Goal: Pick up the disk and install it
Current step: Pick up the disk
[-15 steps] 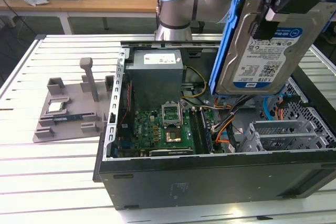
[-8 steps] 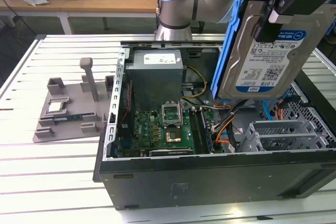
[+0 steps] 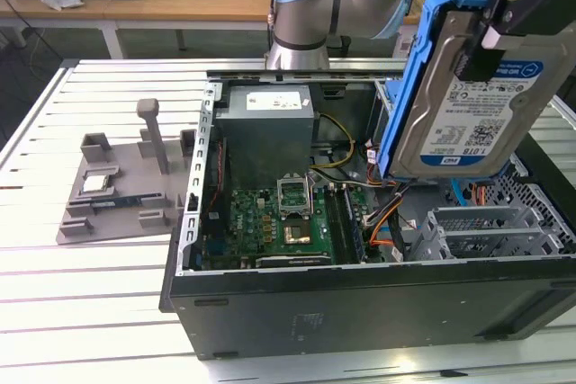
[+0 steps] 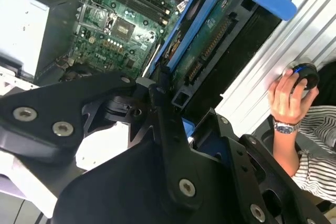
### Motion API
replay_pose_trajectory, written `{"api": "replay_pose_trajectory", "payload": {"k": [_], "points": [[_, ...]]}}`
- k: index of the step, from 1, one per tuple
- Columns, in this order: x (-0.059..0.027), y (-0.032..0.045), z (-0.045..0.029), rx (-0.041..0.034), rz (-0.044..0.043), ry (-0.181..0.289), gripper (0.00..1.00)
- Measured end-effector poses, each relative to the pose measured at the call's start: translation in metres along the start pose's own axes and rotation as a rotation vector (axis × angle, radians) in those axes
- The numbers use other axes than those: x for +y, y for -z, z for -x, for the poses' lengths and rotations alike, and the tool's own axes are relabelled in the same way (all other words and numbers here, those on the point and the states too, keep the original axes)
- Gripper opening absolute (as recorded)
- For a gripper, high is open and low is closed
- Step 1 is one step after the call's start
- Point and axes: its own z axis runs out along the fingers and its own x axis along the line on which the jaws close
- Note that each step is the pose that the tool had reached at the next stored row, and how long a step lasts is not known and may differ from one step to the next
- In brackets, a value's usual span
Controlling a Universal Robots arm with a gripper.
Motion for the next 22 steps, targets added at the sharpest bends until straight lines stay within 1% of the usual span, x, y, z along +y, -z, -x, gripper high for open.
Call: {"api": "replay_pose_trajectory", "payload": {"k": [4,7,10,17,22], "points": [[-0.0071,-0.0048,0.0001,0.0011,0.0015,0.006,0.37],[-0.0138,-0.0058,0.0008,0.0013,0.002,0.008,0.37],[-0.023,-0.0075,0.0016,0.0013,0.0022,0.011,0.37],[-0.0315,-0.0104,0.0021,0.0018,0.0025,0.014,0.37],[-0.0381,-0.017,0.0024,0.0037,0.0028,0.015,0.37]]}}
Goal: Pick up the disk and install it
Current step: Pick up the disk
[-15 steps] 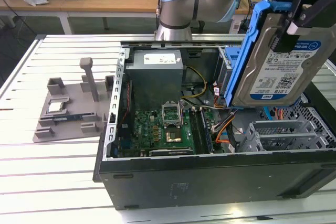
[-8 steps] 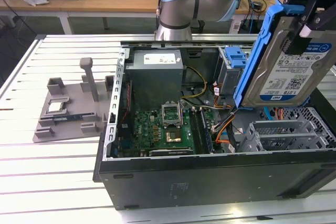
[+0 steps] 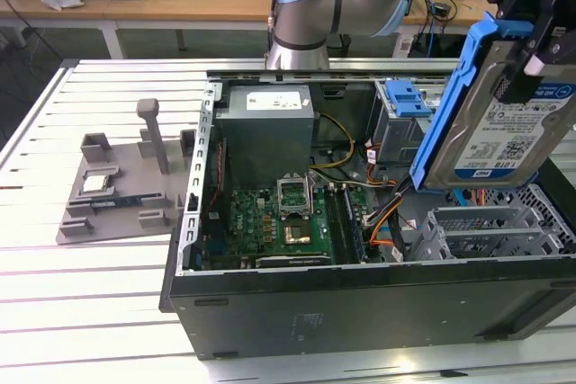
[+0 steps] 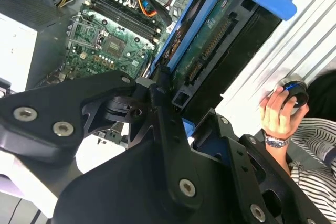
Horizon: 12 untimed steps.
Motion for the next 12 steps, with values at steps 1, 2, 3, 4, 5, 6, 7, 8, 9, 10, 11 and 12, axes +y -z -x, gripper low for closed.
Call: {"api": "replay_pose_trajectory", "payload": {"k": [1,2,3,4,5,6,7,8,9,10,11,12], "points": [[-0.0017,-0.0021,0.0001,0.0007,0.0,0.001,0.37],[-0.0029,-0.0039,0.0001,0.001,0.0002,0.001,0.37],[-0.0037,-0.0053,0.0001,0.0015,0.0003,0.001,0.37],[-0.0044,-0.0068,0.0002,0.0018,0.0004,0.002,0.37],[-0.0053,-0.0091,0.0002,0.0024,0.0006,0.002,0.37],[-0.0066,-0.0118,0.0002,0.0031,0.001,0.003,0.37],[-0.0079,-0.0132,0.0002,0.0033,0.0012,0.003,0.37],[-0.0096,-0.0145,0.0003,0.0031,0.0015,0.003,0.37],[-0.0118,-0.0156,0.0005,0.0032,0.0019,0.003,0.37],[-0.0143,-0.0166,0.0008,0.0034,0.0025,0.004,0.37],[-0.0175,-0.018,0.0014,0.0037,0.0032,0.004,0.37],[-0.0196,-0.0193,0.0019,0.0037,0.0036,0.005,0.37]]}}
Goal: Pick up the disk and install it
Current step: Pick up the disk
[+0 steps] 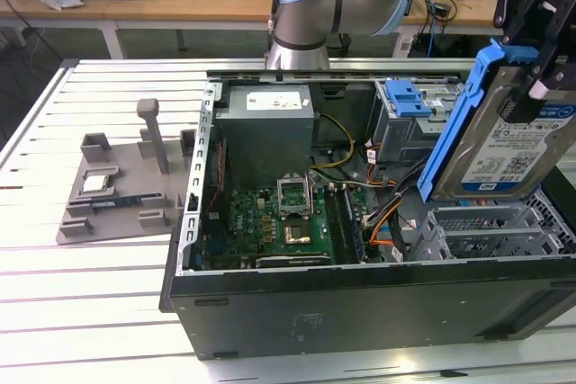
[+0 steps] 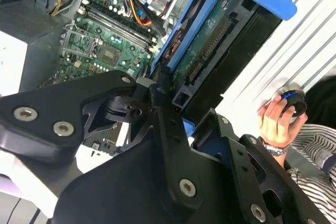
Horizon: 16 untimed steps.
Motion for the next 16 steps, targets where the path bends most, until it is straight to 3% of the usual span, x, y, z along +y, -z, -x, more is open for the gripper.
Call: {"api": "replay_pose_trajectory", "payload": {"k": [12,16], "points": [[-0.0297,-0.0204,0.0056,0.0072,0.0048,0.011,0.37],[-0.0316,-0.0219,0.0058,0.0075,0.005,0.01,0.37]]}}
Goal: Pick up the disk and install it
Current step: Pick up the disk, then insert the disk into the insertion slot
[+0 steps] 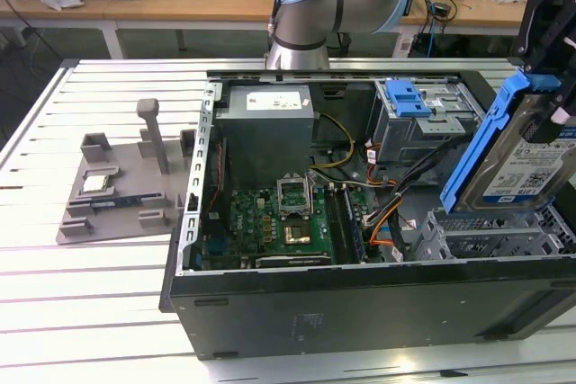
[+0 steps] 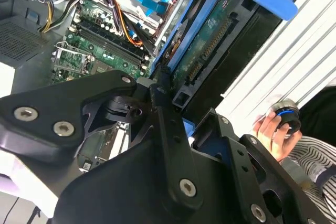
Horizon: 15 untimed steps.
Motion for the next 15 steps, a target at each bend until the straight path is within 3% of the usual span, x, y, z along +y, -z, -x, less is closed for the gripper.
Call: {"api": "replay_pose_trajectory", "payload": {"k": [15], "points": [[-0.0001,-0.0001,0.0,0.0016,0.0,0.0,0.37]]}}
